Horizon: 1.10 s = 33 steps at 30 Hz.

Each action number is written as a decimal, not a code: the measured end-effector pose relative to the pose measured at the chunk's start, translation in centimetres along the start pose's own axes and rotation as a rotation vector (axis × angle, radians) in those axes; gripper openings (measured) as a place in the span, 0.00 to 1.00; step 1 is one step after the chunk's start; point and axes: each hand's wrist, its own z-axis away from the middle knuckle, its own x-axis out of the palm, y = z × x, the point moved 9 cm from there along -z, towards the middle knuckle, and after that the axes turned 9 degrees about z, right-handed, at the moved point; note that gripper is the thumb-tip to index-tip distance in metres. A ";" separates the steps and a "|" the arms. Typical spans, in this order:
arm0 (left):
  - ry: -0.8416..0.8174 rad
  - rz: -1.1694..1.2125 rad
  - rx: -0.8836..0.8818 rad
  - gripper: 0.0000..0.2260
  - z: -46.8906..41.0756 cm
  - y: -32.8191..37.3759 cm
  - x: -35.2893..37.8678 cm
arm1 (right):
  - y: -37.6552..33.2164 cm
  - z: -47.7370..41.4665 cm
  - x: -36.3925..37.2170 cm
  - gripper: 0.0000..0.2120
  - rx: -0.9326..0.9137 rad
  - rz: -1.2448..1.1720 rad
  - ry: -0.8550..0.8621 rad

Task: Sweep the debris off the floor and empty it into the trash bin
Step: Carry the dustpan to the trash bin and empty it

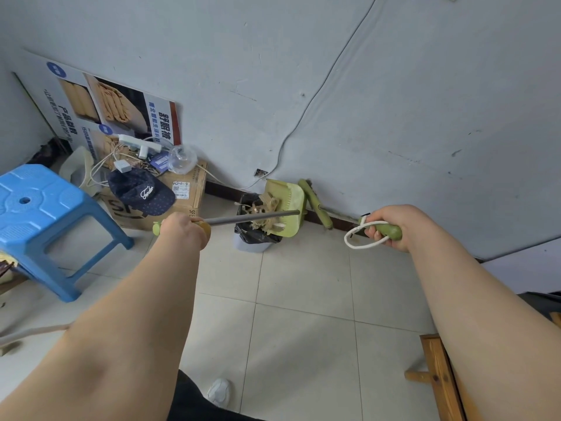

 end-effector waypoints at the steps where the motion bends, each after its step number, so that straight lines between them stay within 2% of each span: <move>1: -0.009 0.043 -0.035 0.16 -0.2 -0.3 0.2 | 0.0 0.0 -0.1 0.07 -0.002 -0.001 0.002; 6: -0.017 0.074 -0.085 0.07 1.9 -1.0 0.1 | 0.1 0.3 -0.6 0.08 -0.011 0.003 -0.002; 8: -0.057 0.094 -0.121 0.10 2.1 -1.5 0.5 | 0.2 0.4 -0.7 0.09 -0.010 0.004 -0.008; 10: -0.026 0.114 -0.117 0.05 2.5 -1.6 0.3 | 0.4 0.5 -0.9 0.09 -0.010 0.009 -0.009; 11: 0.006 0.126 -0.136 0.05 2.1 -1.7 0.0 | 0.5 0.6 -1.0 0.10 -0.012 0.012 -0.008; 14: -0.093 0.092 -0.135 0.08 3.4 -1.9 0.1 | 0.8 0.7 -1.3 0.10 -0.014 0.012 -0.013; 15: -0.077 0.158 -0.158 0.05 3.5 -2.0 0.1 | 0.9 0.8 -1.4 0.10 -0.014 0.009 -0.016; 17: -0.028 0.205 -0.187 0.08 4.2 -1.9 0.1 | 1.0 0.9 -1.6 0.10 -0.016 0.003 -0.017; 26: -0.094 -0.016 -0.082 0.04 6.4 -0.5 0.5 | 1.7 1.2 -2.1 0.12 -0.010 -0.022 -0.048; 33: -0.075 -0.084 -0.008 0.07 6.7 1.0 0.5 | 2.3 0.6 -2.9 0.10 -0.015 -0.052 -0.056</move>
